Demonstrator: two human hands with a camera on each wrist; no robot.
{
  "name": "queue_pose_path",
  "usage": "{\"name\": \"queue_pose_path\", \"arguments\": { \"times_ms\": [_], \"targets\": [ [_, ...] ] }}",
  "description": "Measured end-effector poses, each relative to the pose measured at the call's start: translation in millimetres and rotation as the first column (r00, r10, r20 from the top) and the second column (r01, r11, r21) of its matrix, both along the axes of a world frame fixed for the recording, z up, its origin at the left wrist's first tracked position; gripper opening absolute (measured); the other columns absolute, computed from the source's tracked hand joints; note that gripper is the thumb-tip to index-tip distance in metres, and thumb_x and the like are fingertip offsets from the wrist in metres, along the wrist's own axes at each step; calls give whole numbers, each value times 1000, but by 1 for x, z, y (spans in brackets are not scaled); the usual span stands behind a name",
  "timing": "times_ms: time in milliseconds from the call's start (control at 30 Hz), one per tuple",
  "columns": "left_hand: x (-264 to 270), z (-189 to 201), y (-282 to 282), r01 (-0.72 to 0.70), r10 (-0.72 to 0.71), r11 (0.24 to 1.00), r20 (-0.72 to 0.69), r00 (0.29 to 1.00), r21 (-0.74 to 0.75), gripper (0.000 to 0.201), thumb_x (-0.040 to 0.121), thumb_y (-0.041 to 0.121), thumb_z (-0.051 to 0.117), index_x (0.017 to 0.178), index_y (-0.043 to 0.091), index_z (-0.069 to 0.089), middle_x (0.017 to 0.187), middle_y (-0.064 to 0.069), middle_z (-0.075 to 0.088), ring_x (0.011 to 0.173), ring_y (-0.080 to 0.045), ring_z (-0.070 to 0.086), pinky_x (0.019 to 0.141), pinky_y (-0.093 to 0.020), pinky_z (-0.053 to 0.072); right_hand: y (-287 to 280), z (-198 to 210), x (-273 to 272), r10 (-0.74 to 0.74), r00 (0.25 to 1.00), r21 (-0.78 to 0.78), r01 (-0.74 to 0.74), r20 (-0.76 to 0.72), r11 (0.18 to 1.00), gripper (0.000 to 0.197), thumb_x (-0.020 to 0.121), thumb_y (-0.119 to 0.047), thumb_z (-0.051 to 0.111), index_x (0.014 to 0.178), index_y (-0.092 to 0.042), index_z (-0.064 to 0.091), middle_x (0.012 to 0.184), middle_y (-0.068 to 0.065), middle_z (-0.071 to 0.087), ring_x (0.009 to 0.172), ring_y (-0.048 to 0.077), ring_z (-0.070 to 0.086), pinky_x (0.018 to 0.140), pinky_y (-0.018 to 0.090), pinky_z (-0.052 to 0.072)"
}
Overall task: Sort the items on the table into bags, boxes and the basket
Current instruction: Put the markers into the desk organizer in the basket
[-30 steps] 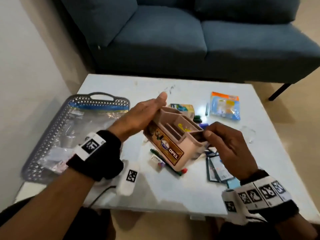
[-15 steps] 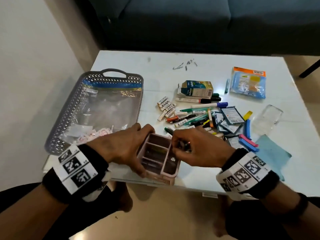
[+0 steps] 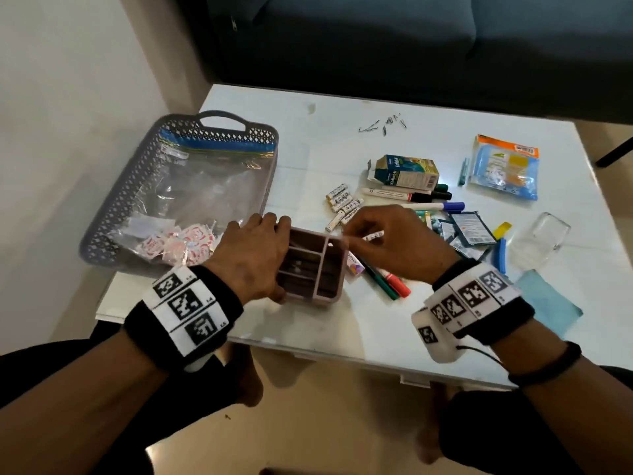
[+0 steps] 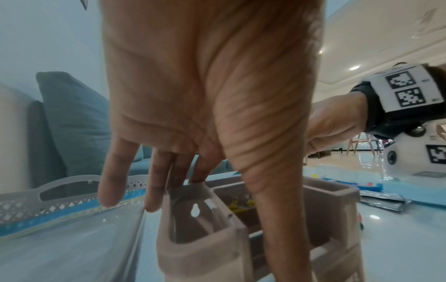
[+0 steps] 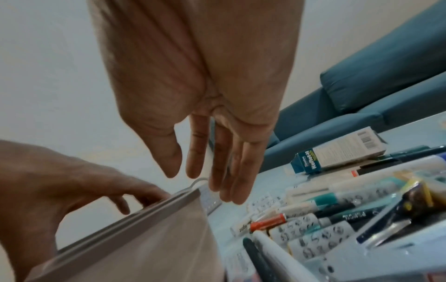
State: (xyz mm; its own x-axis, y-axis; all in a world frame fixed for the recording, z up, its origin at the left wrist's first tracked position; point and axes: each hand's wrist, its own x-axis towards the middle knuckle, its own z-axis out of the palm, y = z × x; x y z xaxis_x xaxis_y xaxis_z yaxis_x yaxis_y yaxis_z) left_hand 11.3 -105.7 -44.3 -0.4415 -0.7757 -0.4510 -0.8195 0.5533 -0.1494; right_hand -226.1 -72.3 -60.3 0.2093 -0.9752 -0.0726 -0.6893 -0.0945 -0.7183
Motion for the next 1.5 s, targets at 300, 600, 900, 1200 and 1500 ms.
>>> {"name": "queue_pose_path", "arguments": {
  "times_ms": [300, 600, 900, 1200, 1500],
  "targets": [
    [-13, 43, 17, 12, 8, 999, -403, 915, 49, 86, 83, 67, 67, 155, 34, 32, 153, -7, 43, 137, -30, 42, 110, -50, 41, 52, 50, -41, -341, 937, -166, 349, 74, 922, 10, 91, -24, 74, 96, -16, 75, 92, -8, 75, 87, 6, 73, 81, 23, 59],
    [-60, 53, 102, 140, -52, 983, -553, 831, 118, 55, 88, 54, 71, 128, 17, 67, 125, -6, 67, 111, -24, 61, 90, -34, 50, 131, 67, -43, -438, 897, -102, 431, -55, 896, 7, 87, -24, 76, 87, -18, 76, 81, -4, 76, 76, 8, 72, 81, 32, 60],
    [-102, -16, 116, 209, -124, 966, -432, 894, 156, 69, 96, 47, 64, 152, 12, 42, 155, -14, 39, 141, -33, 41, 114, -43, 38, 143, 43, -63, -452, 888, 45, 457, -89, 888, 10, 89, -16, 75, 81, -15, 71, 72, 3, 73, 62, 11, 72, 67, 31, 62],
    [-133, -61, 123, 146, -97, 980, -316, 944, 136, 55, 103, 33, 55, 147, 5, 41, 162, -20, 19, 125, -42, 54, 99, -49, 51, 134, 1, -80, -367, 884, 85, 405, -289, 910, 15, 89, -18, 74, 103, -15, 72, 103, 3, 72, 86, 17, 68, 79, 25, 51],
    [-120, -73, 135, 155, -114, 986, -435, 893, 58, 42, 99, 27, 60, 135, 7, 54, 156, -18, 33, 133, -37, 44, 100, -47, 50, 121, -43, -41, -473, 826, 31, 505, -305, 862, 29, 90, -32, 74, 113, -15, 68, 110, 5, 72, 101, 23, 67, 91, 33, 53]
  ]
}}
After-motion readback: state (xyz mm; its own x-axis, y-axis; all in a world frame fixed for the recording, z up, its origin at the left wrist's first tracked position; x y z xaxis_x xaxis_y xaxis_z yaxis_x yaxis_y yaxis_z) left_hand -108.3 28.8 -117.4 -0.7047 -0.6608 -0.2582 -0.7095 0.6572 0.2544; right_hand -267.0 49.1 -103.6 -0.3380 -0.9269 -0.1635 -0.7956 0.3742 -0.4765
